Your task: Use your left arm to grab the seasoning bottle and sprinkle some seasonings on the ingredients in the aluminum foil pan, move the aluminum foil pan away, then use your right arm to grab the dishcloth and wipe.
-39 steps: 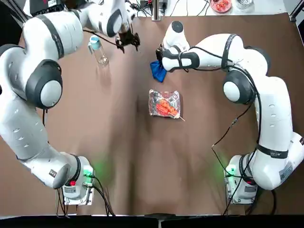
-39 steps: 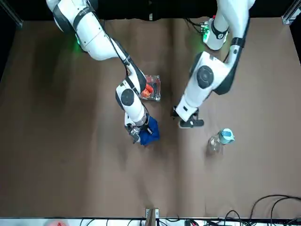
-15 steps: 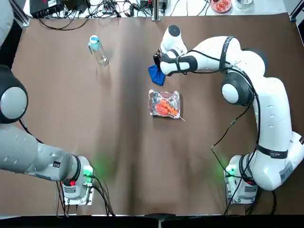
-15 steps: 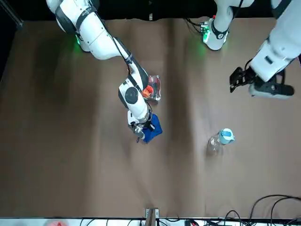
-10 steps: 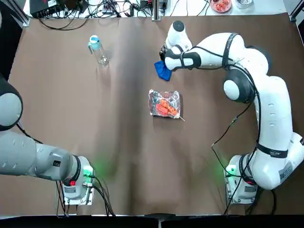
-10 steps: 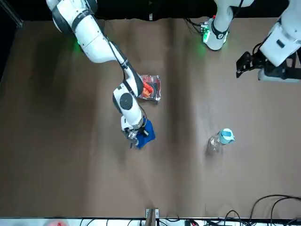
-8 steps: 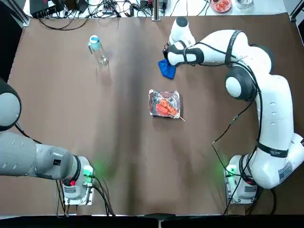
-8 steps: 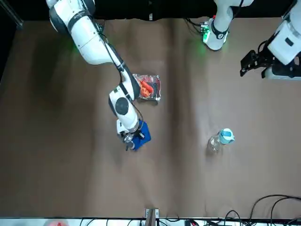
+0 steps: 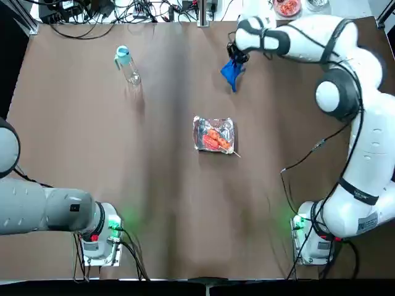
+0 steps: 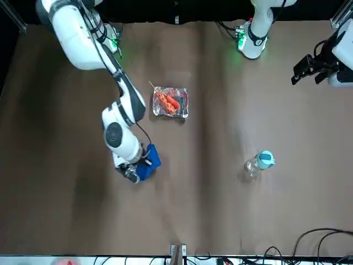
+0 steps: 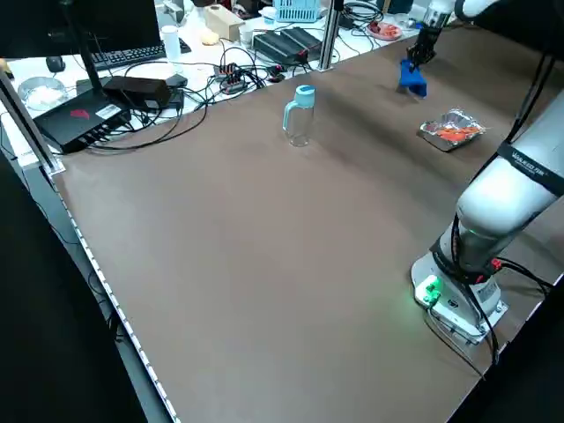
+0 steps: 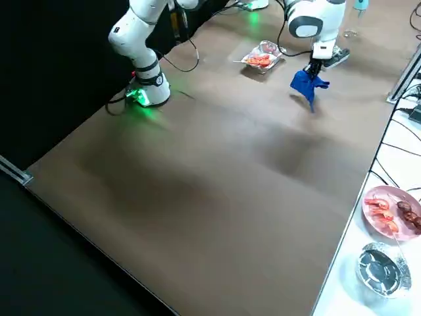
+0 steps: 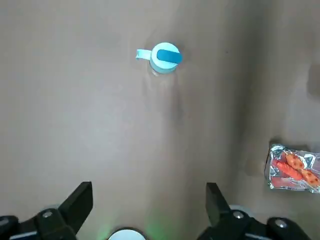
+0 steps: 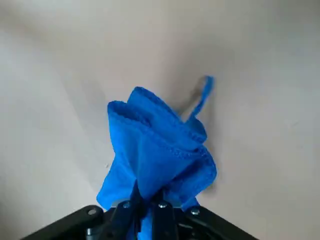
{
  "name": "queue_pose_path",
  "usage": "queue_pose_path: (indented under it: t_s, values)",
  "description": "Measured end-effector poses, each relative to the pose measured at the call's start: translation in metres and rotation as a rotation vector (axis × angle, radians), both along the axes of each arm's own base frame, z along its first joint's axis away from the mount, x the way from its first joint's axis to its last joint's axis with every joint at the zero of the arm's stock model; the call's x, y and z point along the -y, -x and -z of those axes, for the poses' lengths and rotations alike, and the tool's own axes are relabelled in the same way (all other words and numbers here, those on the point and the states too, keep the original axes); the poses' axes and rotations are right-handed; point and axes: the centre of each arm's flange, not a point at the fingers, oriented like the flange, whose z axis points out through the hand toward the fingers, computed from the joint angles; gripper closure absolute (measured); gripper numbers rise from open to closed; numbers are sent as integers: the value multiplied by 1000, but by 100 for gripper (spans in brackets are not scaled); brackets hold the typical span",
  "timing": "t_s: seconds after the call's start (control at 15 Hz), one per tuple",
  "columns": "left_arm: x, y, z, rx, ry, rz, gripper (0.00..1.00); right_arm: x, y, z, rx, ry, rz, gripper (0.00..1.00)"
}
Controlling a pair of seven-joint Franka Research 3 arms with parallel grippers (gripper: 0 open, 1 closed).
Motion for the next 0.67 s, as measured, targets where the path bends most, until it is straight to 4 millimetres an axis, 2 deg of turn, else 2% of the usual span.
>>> queue_pose_path:
  t_s: [0.2, 0.33, 0.4, 0.47, 0.67]
  values:
    - [0, 0, 2, -5, 0, -1, 0, 44, -11, -29, -26, 6, -86, 90]
    - [0, 0, 2, -3, 0, 2, 0, 88, -17, -45, -71, 21, -145, 90]
    - [0, 0, 2, -3, 0, 2, 0, 113, -21, -50, -89, 25, -166, 90]
    - [-1, -1, 2, -4, 0, 2, 0, 165, -30, -52, -105, 21, -215, 90]
    - [-2, -1, 3, -4, 0, -1, 0, 245, -39, -42, -104, 4, -313, 90]
